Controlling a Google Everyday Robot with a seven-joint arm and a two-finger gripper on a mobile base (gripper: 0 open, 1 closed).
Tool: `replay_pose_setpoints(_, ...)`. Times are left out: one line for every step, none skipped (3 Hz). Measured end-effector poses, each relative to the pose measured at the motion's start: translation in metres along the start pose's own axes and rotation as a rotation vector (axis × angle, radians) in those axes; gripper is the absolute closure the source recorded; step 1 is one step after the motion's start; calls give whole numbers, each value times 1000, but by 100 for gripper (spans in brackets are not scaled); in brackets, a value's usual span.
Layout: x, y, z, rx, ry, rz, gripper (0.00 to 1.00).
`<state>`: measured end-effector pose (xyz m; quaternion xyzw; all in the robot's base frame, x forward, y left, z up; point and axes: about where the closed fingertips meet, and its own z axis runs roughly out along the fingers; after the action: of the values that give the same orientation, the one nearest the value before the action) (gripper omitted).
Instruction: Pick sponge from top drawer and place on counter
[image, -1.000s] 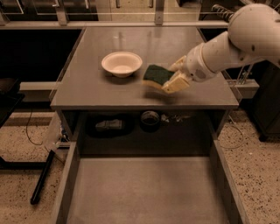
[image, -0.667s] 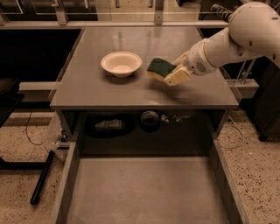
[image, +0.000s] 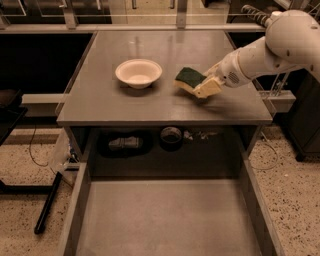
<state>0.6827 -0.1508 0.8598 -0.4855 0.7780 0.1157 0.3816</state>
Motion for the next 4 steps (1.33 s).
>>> replay_pose_setpoints(0,0,0,0,0,0,59)
replay_pose_setpoints(0,0,0,0,0,0,35)
replay_pose_setpoints(0,0,0,0,0,0,12)
replay_pose_setpoints(0,0,0,0,0,0,0)
